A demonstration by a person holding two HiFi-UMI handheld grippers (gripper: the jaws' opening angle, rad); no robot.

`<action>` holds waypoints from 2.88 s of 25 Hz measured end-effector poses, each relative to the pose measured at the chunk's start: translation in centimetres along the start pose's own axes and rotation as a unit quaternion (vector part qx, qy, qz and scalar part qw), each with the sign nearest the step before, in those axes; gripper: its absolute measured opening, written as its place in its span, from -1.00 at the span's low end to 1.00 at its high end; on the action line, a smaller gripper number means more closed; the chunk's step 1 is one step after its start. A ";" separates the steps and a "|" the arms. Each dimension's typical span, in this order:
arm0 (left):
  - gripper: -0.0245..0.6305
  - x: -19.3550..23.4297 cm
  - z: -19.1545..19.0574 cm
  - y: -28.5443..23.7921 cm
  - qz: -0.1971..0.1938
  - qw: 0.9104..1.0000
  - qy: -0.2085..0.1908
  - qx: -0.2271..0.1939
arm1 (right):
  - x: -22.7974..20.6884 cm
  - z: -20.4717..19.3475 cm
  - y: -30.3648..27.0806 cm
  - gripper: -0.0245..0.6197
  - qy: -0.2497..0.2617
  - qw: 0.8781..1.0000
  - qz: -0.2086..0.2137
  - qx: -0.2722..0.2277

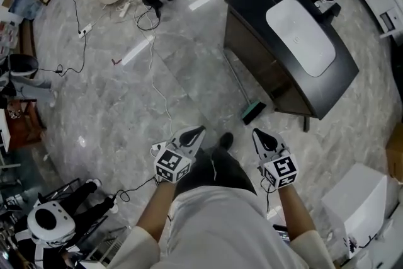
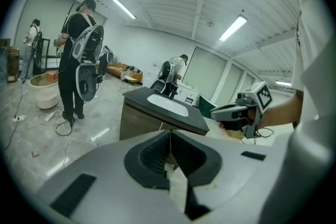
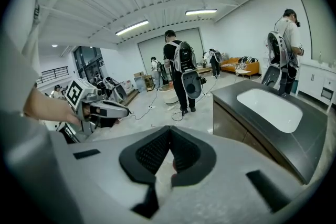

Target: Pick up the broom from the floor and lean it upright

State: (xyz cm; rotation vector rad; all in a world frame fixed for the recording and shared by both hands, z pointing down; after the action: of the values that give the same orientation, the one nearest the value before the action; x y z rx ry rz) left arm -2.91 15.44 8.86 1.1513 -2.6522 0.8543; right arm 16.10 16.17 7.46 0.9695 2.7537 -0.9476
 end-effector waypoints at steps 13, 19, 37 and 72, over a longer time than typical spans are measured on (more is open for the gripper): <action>-0.89 11.9 -1.7 -7.5 -0.016 1.000 -0.002 0.026 | -4.5 0.7 -12.0 -0.94 -0.024 0.999 -0.020 0.020; -0.89 18.8 -2.8 -10.9 -0.045 0.998 -0.026 0.041 | -5.4 1.2 -19.9 -0.94 -0.059 0.997 -0.036 0.020; -0.89 34.1 -19.7 -24.3 -0.043 0.997 -0.011 0.069 | -13.5 -12.6 -41.1 -0.94 -0.084 0.994 -0.048 0.060; -0.89 47.6 -51.1 -43.9 -0.146 0.987 -0.036 0.061 | -36.4 -47.8 -65.5 -0.88 0.058 0.990 -0.013 0.130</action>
State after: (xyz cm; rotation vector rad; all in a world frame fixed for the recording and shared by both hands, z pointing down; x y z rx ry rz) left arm -10.66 -11.01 86.61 1.5798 -2.4252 0.9447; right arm 12.82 -16.06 90.23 1.0586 2.7907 -1.3210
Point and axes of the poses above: the fingertips, and each gripper's own axes: y backward along the fingers, x to its left, z out of its top, the point moved 3 cm from there along y, backward along the fingers, and after that the axes turned 2 degrees about -y, right-handed, at the moved point
